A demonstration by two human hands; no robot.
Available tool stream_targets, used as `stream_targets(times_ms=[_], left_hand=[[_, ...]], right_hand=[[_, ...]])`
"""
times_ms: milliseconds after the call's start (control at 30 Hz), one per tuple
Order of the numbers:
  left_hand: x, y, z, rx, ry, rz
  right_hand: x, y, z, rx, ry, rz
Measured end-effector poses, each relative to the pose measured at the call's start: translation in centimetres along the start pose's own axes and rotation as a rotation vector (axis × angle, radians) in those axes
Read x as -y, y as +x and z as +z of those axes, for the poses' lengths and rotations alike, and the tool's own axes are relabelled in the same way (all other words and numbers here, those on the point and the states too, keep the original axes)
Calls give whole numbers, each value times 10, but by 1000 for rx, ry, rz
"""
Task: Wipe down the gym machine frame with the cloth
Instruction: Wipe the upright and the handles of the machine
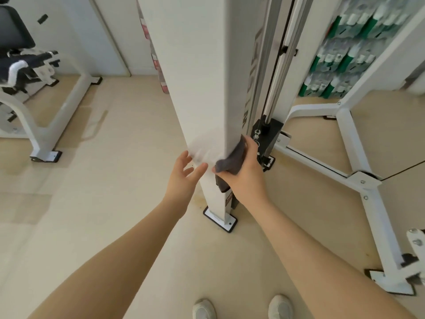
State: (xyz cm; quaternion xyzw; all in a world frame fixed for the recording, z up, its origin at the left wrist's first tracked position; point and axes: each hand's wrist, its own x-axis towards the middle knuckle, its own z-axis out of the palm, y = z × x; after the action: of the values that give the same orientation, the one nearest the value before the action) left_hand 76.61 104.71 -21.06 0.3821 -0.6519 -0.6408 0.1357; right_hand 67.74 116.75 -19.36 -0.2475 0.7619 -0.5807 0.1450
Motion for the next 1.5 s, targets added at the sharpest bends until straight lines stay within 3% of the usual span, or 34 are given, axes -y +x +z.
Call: stream_targets(times_ms=[200,367,500,600,733,867,1000,1167,1300,1400,1500], left_hand=[[27,0,11,-29,8,54],[59,11,25,-119,183,285],[117,30,35,-107,-69,96],[165,44,37,-72,-95,-13],[212,68,40,-52,-81,31],[249,87,43,-44,-89,67],[291,104,44,-39,40,133],[340,122,54,-19,96,183],[357,126,63,-60,31,210],[359,130,62,-75,56,242],[362,132,62,-97,73,280]], right_hand=[[30,11,-4,-190,87,-221],[-44,3,12,-73,-51,-189],[-138,-14,31,17,-148,-121],[-192,-20,41,107,-199,-73],[-216,-14,52,52,-115,-106],[-214,-3,59,-80,112,-298],[-251,1,77,-95,159,-429],[-348,-15,106,-30,143,-278],[-420,-40,119,85,98,-47],[-422,-42,118,19,120,5],[-385,-30,114,-50,138,-114]])
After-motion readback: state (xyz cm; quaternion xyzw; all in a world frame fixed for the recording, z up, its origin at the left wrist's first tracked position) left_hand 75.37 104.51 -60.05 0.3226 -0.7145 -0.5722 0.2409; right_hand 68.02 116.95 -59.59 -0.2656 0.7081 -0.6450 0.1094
